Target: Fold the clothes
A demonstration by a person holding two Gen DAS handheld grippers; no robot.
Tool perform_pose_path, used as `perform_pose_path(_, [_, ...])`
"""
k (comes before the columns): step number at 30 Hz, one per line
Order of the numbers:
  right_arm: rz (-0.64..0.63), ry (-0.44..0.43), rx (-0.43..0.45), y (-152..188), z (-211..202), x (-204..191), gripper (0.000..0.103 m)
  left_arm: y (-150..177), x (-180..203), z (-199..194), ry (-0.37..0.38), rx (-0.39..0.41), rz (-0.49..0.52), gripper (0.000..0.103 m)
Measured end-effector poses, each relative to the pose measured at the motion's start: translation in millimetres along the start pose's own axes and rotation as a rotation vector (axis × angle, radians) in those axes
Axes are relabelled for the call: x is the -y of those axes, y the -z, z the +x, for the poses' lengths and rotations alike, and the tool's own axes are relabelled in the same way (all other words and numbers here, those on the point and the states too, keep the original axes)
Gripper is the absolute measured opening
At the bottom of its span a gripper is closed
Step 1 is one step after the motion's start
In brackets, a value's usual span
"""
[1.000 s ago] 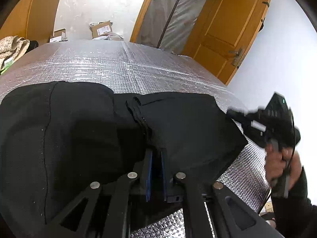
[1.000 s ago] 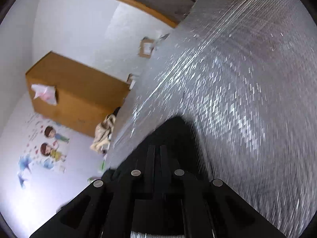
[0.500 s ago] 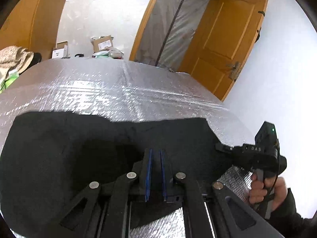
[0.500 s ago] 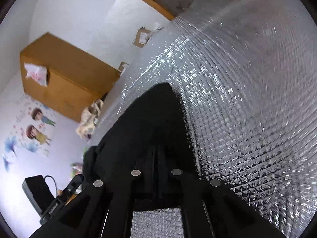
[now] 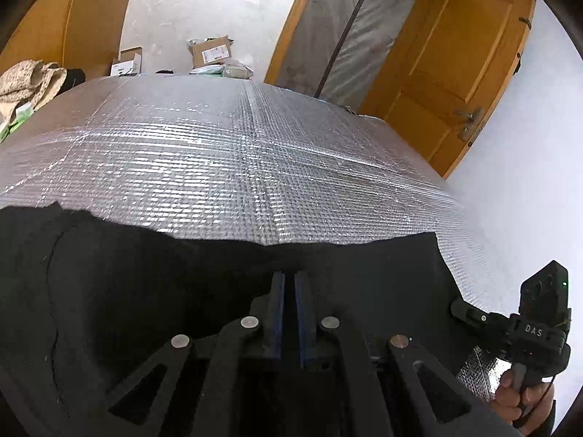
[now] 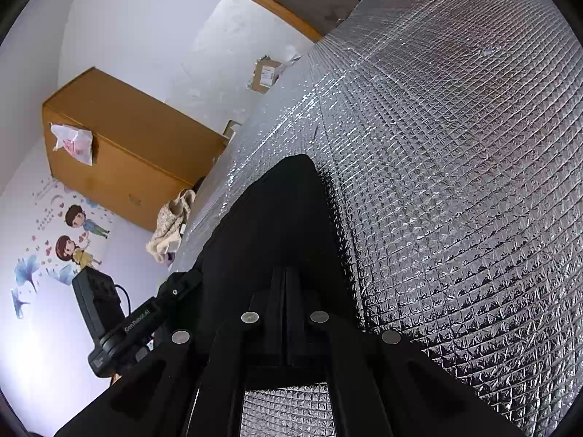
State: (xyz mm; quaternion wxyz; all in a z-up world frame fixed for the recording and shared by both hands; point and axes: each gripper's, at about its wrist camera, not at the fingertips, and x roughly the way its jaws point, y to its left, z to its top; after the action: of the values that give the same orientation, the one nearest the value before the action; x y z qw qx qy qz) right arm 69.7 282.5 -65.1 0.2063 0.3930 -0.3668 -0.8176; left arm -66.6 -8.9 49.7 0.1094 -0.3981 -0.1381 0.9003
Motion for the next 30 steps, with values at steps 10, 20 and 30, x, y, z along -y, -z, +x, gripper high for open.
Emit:
perform_pose_path(10, [0.004,-0.005,0.005,-1.7,-1.6,1.2,0.000,48.9,12.5,-39.7,0.009,0.011,0.082,0.006])
perform_pose_path(20, [-0.047,0.034,0.011,4.3,-1.6,-14.0,0.007,59.5,10.2,-39.8,0.024,0.007,0.094,0.006])
perform_pose_path(30, [-0.008,0.019,0.033,23.0,-18.4,-0.2,0.001,60.9,4.9,-42.6,0.045,0.010,0.098,0.006])
